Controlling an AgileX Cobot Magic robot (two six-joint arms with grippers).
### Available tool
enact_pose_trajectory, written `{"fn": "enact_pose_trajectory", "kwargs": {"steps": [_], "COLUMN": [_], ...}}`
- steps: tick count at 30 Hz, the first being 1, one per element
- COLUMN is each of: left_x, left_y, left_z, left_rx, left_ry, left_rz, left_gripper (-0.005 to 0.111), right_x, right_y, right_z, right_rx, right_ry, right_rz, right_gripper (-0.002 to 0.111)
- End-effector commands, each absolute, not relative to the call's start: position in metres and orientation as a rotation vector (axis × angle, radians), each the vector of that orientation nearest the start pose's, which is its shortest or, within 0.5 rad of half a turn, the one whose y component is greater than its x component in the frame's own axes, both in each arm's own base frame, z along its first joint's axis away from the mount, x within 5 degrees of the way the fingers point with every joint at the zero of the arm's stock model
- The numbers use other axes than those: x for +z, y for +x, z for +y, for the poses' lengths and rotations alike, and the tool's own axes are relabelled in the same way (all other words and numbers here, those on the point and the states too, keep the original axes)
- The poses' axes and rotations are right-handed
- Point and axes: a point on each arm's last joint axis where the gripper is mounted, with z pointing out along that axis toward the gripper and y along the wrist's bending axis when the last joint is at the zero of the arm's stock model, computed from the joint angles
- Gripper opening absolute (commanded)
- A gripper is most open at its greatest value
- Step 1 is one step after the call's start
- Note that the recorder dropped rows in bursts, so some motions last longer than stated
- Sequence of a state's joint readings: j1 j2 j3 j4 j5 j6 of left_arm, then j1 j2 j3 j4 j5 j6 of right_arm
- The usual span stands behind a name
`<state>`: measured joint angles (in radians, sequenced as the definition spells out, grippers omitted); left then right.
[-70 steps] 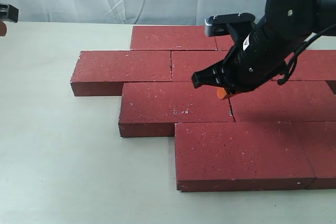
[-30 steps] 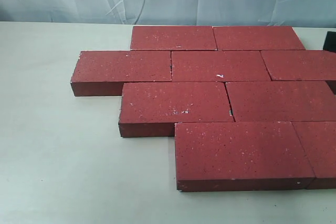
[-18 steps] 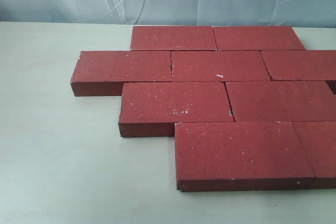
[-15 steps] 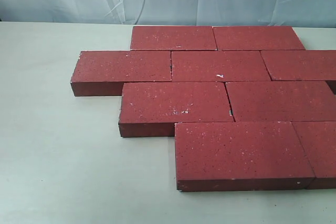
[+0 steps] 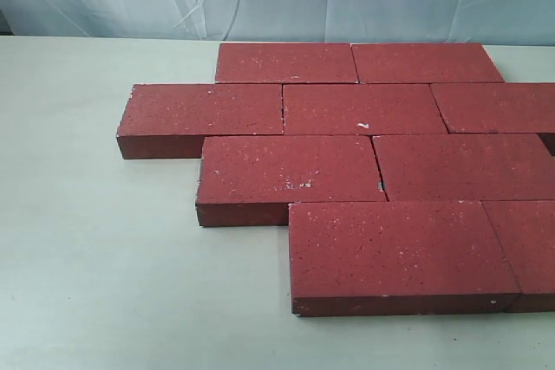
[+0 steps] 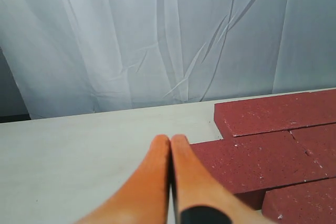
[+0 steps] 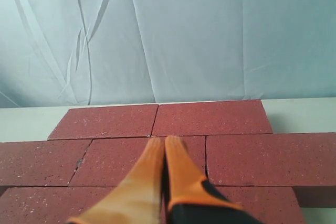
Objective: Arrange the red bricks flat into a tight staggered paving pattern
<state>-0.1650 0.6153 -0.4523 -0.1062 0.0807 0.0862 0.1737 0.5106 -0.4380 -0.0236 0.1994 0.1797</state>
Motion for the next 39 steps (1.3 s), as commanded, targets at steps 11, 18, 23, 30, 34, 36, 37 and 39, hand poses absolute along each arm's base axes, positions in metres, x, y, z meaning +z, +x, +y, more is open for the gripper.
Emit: {"fn": "enact_pose_trajectory", "kwargs": {"steps": [11,18,23,30,34,36,37,39], "left_x": [0.3069,0.3069,0.3069,0.3069,0.3069,0.3069,0.3069,0.3069], "left_y": [0.1296,0.1296,0.1296,0.1296,0.1296,0.1296,0.1296,0.1296], "left_z": [-0.0231,-0.0231,-0.0231,-0.0231,-0.0231,-0.0231,-0.0231,-0.0231], "left_rx": [-0.156,-0.156,-0.156,-0.156,-0.156,-0.156,-0.156,-0.156], "left_ry": [0.127,0.127,0.127,0.127,0.127,0.127,0.127,0.127], "left_rz": [1.713,1.713,1.713,1.713,1.713,1.713,1.713,1.713], "left_gripper": [0.000,0.000,0.000,0.000,0.000,0.000,0.000,0.000], "right_x": [0.3037,0.3037,0.3037,0.3037,0.3039,0.3052,0.3065,0.3087], "right_y": [0.1100,0.1100,0.1100,0.1100,0.1096,0.1075,0.1054,0.1017], "right_z": [0.0185,0.0185,0.0185,0.0185,0.0184,0.0181,0.0176,0.0167], "right_rx": [0.238,0.238,0.238,0.238,0.238,0.240,0.237,0.225], "right_ry": [-0.005,-0.005,-0.005,-0.005,-0.005,-0.005,-0.008,-0.019], "right_rz": [1.752,1.752,1.752,1.752,1.750,1.738,1.726,1.704], "right_gripper": [-0.001,-0.001,-0.001,-0.001,-0.001,-0.001,-0.001,-0.001]}}
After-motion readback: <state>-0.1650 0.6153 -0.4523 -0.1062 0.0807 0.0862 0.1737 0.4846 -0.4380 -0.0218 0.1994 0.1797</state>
